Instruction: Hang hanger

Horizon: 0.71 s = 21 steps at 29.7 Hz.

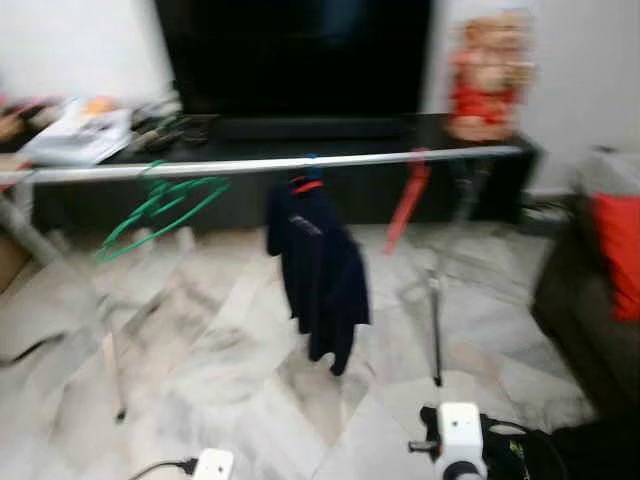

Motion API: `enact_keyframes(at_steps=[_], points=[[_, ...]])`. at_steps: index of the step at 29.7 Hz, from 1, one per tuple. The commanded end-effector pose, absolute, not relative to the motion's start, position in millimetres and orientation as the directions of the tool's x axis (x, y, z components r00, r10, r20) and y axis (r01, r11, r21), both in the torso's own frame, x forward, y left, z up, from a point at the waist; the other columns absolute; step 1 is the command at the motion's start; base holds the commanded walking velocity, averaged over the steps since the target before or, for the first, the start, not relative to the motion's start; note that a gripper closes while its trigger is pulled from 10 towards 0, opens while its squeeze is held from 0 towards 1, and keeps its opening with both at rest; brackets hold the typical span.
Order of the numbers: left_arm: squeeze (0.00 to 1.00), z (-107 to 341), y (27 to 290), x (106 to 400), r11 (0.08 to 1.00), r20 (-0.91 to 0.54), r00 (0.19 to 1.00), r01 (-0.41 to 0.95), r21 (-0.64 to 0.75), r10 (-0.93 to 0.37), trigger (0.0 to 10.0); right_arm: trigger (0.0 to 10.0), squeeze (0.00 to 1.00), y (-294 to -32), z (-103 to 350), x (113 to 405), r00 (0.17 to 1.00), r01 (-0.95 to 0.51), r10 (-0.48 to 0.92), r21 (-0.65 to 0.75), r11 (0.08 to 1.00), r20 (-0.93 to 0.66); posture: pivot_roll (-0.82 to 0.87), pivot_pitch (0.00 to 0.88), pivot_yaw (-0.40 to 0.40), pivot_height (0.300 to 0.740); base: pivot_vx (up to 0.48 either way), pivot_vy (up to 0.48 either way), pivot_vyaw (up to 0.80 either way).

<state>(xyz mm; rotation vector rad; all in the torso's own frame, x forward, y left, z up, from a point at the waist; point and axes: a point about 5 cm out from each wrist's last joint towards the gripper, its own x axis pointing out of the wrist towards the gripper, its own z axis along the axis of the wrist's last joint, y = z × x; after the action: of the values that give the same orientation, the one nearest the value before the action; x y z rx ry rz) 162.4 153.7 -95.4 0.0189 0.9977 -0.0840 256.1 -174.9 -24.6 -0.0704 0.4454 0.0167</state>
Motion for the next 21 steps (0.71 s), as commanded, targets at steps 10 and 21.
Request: enact_keyframes(at_steps=[10,21], points=[[0.00,-92.7,165.9,167.9,0.997,-0.839,0.544,0.077,0.013,-0.031,10.0,10.0,0.00,-167.6,-30.1,250.9,0.891,-0.044,0.017,-0.049,0.998,-0.454,0.02,0.052,0.086,0.740,0.000,0.289,0.00],[0.00,-92.7,166.2,167.9,0.997,-0.839,0.544,0.078,0.014,-0.031,10.0,10.0,0.00,-168.0,-31.0,250.0,0.889,-0.039,0.012,-0.050,0.998,-0.458,0.02,0.048,0.089,0.740,0.000,0.287,0.00]])
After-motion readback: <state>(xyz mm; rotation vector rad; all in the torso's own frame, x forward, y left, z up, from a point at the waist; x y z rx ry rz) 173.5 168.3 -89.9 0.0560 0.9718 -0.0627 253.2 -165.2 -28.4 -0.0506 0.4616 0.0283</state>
